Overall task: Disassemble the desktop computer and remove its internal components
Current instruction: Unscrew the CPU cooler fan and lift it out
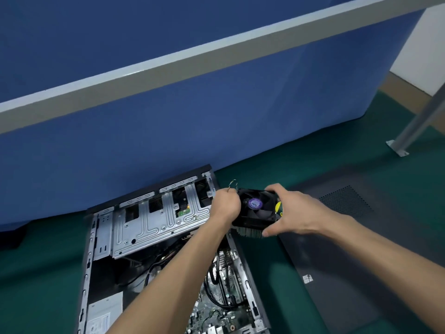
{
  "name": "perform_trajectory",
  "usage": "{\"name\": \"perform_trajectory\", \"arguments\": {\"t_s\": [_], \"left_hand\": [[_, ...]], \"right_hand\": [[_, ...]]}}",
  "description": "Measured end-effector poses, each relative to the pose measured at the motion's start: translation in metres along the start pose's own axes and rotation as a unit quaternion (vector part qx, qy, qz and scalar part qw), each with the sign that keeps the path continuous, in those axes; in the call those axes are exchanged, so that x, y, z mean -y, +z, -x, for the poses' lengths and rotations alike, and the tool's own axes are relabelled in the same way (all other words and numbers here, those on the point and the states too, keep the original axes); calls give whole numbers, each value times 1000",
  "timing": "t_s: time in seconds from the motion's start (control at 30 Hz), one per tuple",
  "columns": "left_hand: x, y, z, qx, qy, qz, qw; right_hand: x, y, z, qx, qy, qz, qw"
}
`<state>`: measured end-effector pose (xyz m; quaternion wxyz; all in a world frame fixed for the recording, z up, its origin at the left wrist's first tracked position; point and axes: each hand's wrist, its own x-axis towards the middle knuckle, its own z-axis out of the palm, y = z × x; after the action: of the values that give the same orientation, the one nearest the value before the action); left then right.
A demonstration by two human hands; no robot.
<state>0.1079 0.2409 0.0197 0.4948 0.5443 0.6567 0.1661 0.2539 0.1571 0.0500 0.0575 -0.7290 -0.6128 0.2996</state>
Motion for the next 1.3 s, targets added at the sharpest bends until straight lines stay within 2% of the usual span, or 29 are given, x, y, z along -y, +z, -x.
{"name": "perform_trajectory", "arguments": {"t_s": [0.1,0.23,0.33,0.4,0.47,0.57,0.63,0.8,1.0,1.17,1.3], "left_hand": [[-8,-3,-3,7,41,-66,997],[-32,-26,-12,22,115,-156,981],[-31,-32,-15,28,127,-108,986],[-14,-26,-14,-27,131,-124,983],[7,-18,-11,-93,134,-226,960],[35,-6,-8,-122,168,-356,911],[46,0,-7,-142,193,-389,889],[51,3,-11,-166,185,-352,902],[52,3,-12,-178,190,-320,911],[51,3,-12,-173,191,-318,912],[50,3,-11,-169,183,-335,909]], "right_hand": [[-3,4,-4,-42,-19,40,998],[-18,0,-4,-87,-54,-37,994],[-35,-9,-13,-90,-27,-78,993],[-46,-5,-22,-75,-4,-83,994],[-54,9,-32,-61,10,-56,997],[-60,35,-50,-28,19,-13,999],[-61,50,-61,-6,21,-5,1000],[-66,73,-91,20,18,21,999],[-82,65,-103,43,14,77,996],[-78,56,-101,-29,30,159,986],[-71,59,-86,-67,73,118,988]]}}
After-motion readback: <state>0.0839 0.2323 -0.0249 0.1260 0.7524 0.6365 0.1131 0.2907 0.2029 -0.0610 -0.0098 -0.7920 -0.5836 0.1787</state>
